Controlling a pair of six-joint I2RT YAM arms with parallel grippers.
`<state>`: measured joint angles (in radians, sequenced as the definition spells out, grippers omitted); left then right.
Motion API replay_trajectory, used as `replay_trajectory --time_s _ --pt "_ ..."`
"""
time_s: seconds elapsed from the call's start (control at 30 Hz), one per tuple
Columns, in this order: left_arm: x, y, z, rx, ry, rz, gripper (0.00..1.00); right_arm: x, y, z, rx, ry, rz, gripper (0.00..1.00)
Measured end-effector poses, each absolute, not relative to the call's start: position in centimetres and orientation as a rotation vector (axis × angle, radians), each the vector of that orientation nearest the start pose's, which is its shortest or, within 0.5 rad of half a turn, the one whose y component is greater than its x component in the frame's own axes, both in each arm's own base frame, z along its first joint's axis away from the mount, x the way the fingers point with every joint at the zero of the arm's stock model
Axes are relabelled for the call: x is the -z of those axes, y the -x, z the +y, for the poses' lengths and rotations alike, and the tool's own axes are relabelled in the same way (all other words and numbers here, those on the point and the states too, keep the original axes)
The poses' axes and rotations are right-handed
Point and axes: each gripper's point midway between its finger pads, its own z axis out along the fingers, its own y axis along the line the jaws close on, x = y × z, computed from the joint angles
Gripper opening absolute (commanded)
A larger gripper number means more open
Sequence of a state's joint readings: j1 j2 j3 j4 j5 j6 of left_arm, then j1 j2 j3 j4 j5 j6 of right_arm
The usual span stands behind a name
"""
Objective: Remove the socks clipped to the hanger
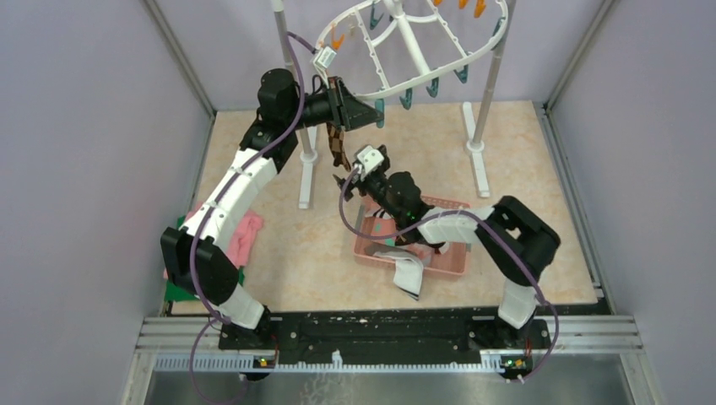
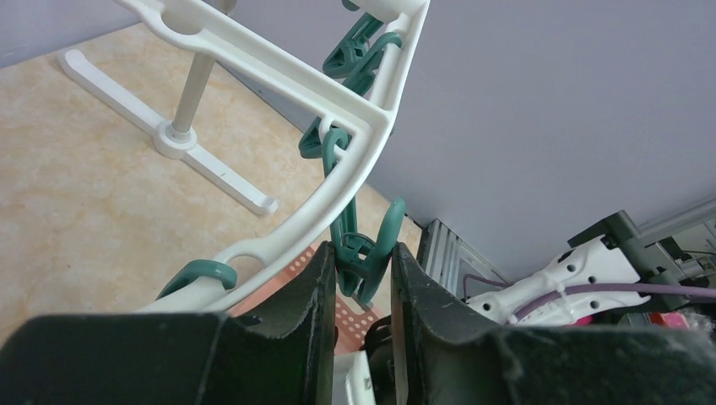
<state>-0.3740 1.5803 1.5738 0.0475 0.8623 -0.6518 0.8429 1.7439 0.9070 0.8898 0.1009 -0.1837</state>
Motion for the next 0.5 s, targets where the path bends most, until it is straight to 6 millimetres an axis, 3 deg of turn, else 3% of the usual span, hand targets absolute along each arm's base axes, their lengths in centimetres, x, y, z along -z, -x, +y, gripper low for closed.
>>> replay_trajectory --time_s 0.1,0.2,0.27,0.3,0.37,0.4,0.5 --pt "-41.0 -35.2 -30.0 1.434 -0.528 1.663 0.00 -21.7 -38.8 39.5 -0.424 0.637 1.300 0.89" --pt "-40.9 -35.3 -30.0 1.433 -0.523 1.671 0.02 -23.6 -40.9 40.8 -0.393 0.558 1.241 0.71" --pt "-40.8 -35.3 -30.0 1.430 -0.518 1.674 0.23 -25.0 -42.4 41.3 -0.374 0.497 1.212 0.50" --pt "-40.8 -35.4 -30.0 1.429 -0.516 1.675 0.27 -25.4 -42.8 41.4 -0.368 0.479 1.203 0.40" --pt "-40.7 -35.4 -29.9 1.426 -0.509 1.679 0.32 -26.0 -43.0 41.3 -0.372 0.449 1.191 0.02" --pt "-40.7 -35.4 -29.9 1.426 -0.508 1.682 0.40 -26.2 -43.1 41.2 -0.378 0.437 1.188 0.00" --pt "-40.6 -35.5 -29.9 1.420 -0.506 1.686 0.83 -26.1 -43.0 40.5 -0.404 0.407 1.183 0.00"
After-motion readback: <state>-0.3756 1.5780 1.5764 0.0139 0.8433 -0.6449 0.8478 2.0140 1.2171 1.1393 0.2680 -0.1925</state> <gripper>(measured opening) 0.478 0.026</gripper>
